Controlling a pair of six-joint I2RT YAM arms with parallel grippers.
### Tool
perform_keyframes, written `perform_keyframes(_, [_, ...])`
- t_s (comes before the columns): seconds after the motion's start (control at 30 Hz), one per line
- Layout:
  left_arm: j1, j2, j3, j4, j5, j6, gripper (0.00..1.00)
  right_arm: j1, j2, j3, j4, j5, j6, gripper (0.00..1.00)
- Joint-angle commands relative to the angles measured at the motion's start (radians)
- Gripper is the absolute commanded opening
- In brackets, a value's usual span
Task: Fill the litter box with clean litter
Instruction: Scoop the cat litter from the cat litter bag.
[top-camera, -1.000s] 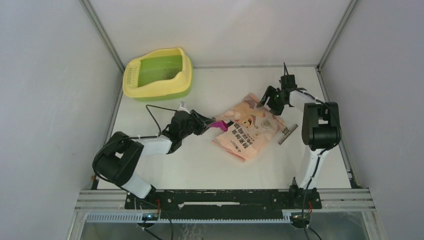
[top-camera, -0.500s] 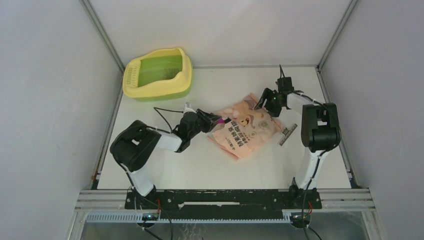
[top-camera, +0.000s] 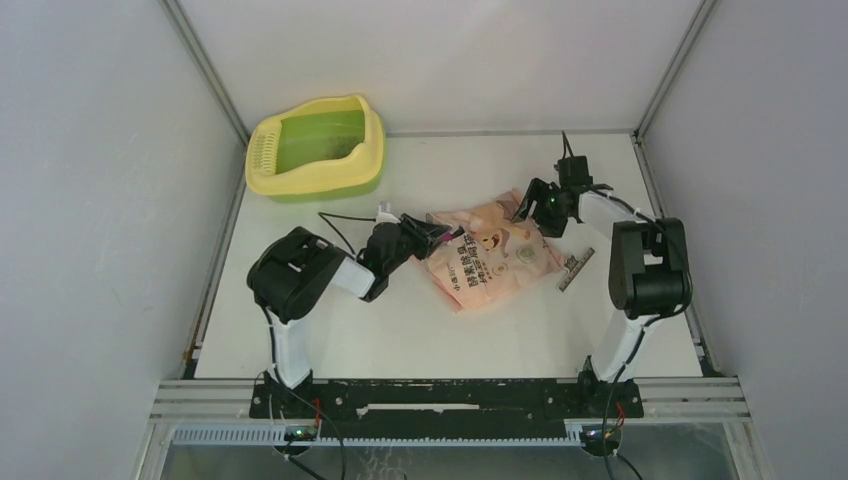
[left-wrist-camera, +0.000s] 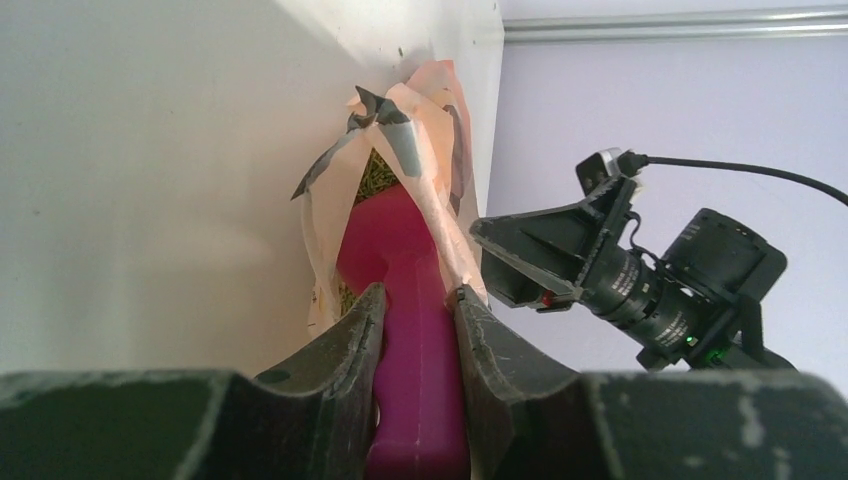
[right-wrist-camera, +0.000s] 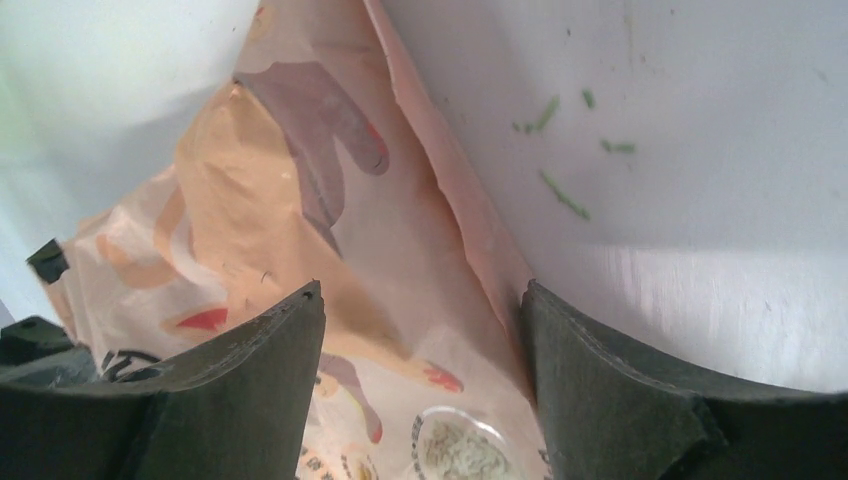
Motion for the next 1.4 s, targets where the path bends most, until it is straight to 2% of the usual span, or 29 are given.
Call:
perform_keyframes(0.0, [0.014, -0.058, -0.017, 0.077, 0.137, 0.031, 0.0, 0.012, -0.148, -0.026, -0.04, -0.026, -0.012, 0.79])
perform_keyframes(0.23, [0.081, -0.116, -0.156, 0.16, 0.269, 0.042, 0.0, 0.034, -0.252, -0.091, -0.043, -0.043, -0.019, 0.8])
perform_keyframes(0.47, [0.129, -0.163, -0.175, 0.157, 0.391, 0.057, 0.0, 0.074, -0.289, -0.134, -0.031, -0.059, -0.011, 0.8])
perform_keyframes(0.67, [0.161, -0.217, -0.219, 0.133, 0.436, 0.091, 0.0, 0.088, -0.287, -0.158, -0.022, -0.058, -0.011, 0.8])
perform_keyframes(0.83, [0.207, -0.27, -0.315, 0.143, 0.46, 0.126, 0.0, 0.088, -0.298, -0.16, -0.03, -0.057, -0.018, 0.8])
perform_keyframes(1.2, [0.333, -0.202, -0.515, 0.397, 0.518, 0.096, 0.0, 0.089, -0.315, -0.159, -0.041, -0.063, -0.03, 0.8])
perform_keyframes(1.37, [0.395, -0.183, -0.575, 0.447, 0.539, 0.112, 0.0, 0.091, -0.318, -0.16, -0.045, -0.062, -0.034, 0.8])
